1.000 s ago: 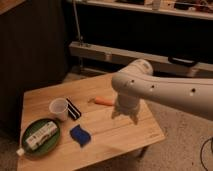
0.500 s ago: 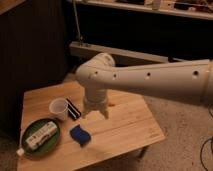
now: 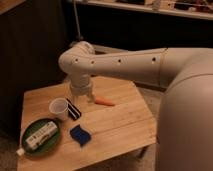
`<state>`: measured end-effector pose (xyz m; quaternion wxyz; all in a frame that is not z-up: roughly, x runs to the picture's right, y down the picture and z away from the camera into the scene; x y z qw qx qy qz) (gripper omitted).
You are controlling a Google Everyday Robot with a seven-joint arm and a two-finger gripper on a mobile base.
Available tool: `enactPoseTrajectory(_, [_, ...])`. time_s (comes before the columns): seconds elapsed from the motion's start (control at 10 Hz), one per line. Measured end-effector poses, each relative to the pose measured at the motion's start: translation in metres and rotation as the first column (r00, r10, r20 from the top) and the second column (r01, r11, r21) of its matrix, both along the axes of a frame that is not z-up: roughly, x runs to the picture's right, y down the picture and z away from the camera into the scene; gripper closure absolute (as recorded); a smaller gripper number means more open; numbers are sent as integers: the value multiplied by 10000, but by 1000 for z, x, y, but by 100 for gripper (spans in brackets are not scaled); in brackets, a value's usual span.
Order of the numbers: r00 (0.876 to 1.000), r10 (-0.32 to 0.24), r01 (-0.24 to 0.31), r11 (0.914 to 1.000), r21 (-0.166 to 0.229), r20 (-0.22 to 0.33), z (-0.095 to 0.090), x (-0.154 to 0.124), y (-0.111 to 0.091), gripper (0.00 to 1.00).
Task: Move the arm in a circular motion
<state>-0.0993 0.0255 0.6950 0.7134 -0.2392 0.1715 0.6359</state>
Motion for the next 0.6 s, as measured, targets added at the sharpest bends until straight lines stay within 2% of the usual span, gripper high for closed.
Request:
enactPoseTrajectory(0.2, [9985, 307, -287, 9987, 433, -455, 26, 33, -30, 35])
enactPoseTrajectory(0.4, [9934, 738, -672, 9949, 752, -878, 43, 71, -49, 35])
enactPoseTrajectory(0.6, [9794, 1353, -1206, 9874, 1028, -1499, 55, 135, -57, 35])
